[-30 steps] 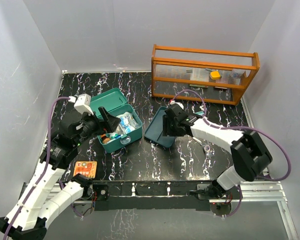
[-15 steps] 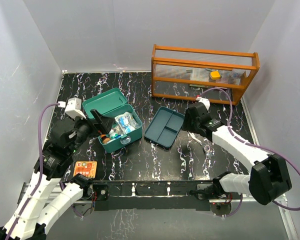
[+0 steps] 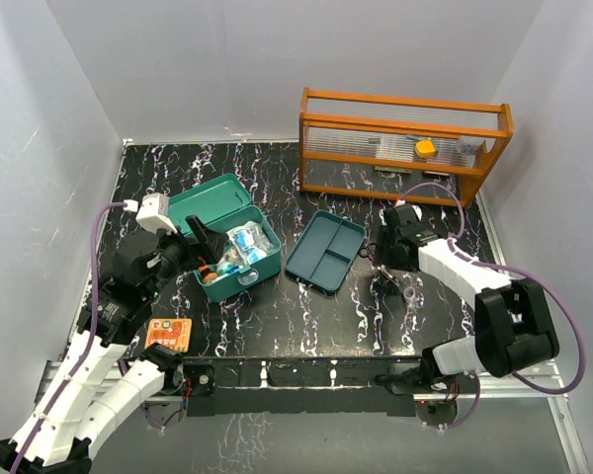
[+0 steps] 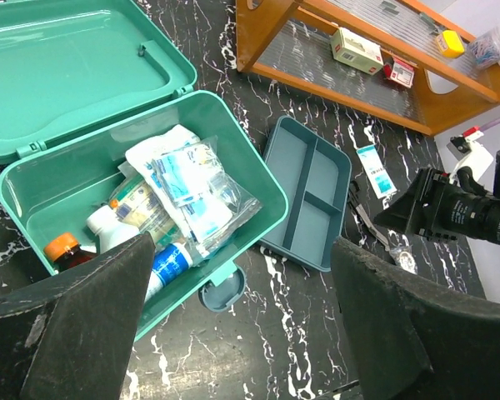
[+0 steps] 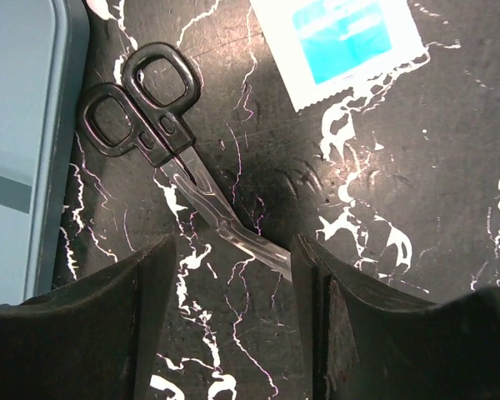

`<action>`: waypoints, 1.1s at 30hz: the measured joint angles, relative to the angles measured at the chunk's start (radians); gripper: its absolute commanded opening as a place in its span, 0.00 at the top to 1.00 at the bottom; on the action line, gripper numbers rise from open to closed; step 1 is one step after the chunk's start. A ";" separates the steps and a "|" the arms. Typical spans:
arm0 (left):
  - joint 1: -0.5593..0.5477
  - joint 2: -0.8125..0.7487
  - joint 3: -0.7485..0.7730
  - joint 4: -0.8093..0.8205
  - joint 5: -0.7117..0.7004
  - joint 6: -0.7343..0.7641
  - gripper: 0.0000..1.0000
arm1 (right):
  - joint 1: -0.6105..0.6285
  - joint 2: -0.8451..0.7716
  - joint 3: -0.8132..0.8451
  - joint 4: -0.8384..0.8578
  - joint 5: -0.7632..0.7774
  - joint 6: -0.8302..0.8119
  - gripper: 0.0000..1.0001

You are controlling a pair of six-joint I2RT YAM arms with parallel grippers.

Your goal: Organize the medicine kit

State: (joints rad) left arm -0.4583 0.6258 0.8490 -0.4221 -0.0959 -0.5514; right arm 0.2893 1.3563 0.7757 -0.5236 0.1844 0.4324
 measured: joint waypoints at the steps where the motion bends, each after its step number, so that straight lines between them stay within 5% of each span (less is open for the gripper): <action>1: 0.000 0.002 0.000 0.003 0.000 0.003 0.15 | 0.000 0.010 0.000 0.000 -0.006 -0.004 0.45; 13: 0.000 0.010 0.000 -0.008 -0.002 0.033 0.14 | -0.003 0.123 0.008 -0.007 -0.072 -0.011 0.49; 21: 0.000 0.017 0.000 0.000 -0.025 0.061 0.14 | 0.047 0.121 0.007 -0.010 -0.094 0.026 0.74; 33: 0.000 0.042 -0.019 0.022 -0.025 0.077 0.14 | 0.153 0.158 0.045 -0.079 -0.024 0.086 0.70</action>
State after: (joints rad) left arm -0.4583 0.6682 0.8299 -0.4000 -0.1207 -0.4740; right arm 0.4419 1.5139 0.8211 -0.6022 0.1600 0.5182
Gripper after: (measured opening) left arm 0.858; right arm 0.295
